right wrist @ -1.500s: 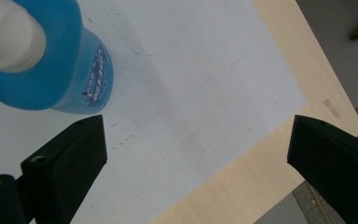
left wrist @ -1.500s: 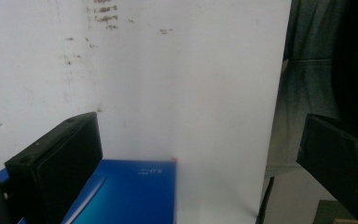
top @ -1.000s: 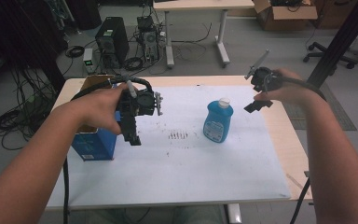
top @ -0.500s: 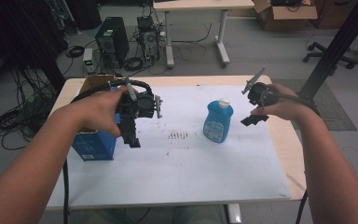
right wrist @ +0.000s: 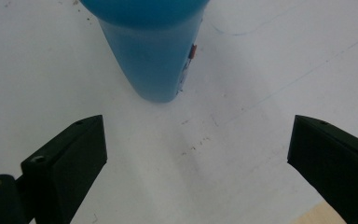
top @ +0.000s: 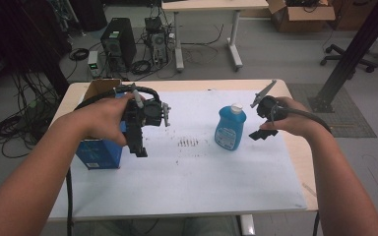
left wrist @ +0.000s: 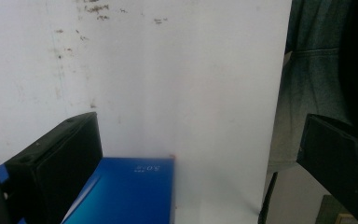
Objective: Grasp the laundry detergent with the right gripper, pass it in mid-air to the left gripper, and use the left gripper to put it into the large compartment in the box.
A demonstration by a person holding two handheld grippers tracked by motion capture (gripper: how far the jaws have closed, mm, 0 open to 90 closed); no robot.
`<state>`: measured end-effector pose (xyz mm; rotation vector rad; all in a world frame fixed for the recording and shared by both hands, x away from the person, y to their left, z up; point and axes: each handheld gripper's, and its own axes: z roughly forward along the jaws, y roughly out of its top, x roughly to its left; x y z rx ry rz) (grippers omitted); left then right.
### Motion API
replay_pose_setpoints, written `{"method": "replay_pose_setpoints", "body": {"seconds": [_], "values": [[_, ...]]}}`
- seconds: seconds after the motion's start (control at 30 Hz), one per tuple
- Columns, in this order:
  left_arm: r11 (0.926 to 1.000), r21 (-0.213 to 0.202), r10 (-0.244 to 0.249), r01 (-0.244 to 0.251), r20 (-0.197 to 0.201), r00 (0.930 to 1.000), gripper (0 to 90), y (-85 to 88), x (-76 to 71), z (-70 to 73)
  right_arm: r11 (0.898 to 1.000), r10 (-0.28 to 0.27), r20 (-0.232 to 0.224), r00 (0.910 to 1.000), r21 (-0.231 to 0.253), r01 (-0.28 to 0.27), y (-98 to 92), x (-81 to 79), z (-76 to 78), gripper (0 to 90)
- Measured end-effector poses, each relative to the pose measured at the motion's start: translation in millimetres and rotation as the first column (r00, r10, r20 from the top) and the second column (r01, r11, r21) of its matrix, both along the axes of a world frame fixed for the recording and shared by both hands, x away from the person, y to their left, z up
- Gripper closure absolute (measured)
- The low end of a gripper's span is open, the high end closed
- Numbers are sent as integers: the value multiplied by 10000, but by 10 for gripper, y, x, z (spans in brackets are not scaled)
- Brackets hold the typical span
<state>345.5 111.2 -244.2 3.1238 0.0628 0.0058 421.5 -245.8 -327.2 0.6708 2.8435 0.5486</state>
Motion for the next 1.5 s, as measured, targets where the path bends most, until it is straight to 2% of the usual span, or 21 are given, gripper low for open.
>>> {"method": "replay_pose_setpoints", "body": {"seconds": [0.57,0.63,0.97,1.03,1.07,1.1,1.2,1.37,1.4,1.43,1.5], "values": [[10000,14,-26,26,46,10000,2,23,-37,-2,9975,18,106,9999,712,-25,111,-83,-214,44],[10000,20,-33,33,51,10000,2,32,-44,-8,9953,-65,99,9999,962,56,118,-96,-267,44],[10000,39,-21,21,44,10000,2,50,-57,-16,9876,-256,277,9993,1555,210,132,-135,-377,43],[10000,50,-35,35,31,10000,2,47,-60,-14,9824,-365,414,9985,1847,283,140,-151,-406,43],[10000,50,-35,35,31,10000,2,47,-60,-14,9824,-365,414,9985,1847,283,140,-151,-406,43],[10000,19,-33,33,35,10000,2,47,-62,-17,9775,-452,469,9979,2079,345,146,-162,-428,43],[10000,-6,-37,37,43,10000,2,48,-64,-18,9750,-492,541,9973,2194,362,153,-174,-450,43],[10000,72,-24,24,30,10000,2,64,-71,-32,9627,-615,778,9951,2678,386,168,-206,-471,41],[10000,72,-24,24,30,10000,2,64,-71,-32,9627,-615,778,9951,2678,386,168,-206,-471,41],[9999,100,-15,15,7,10000,2,67,-74,-31,9569,-699,857,9939,2873,426,156,-208,-482,40],[10000,79,-18,18,11,10000,2,70,-77,-35,9521,-809,883,9928,3016,507,145,-209,-492,39]]}}
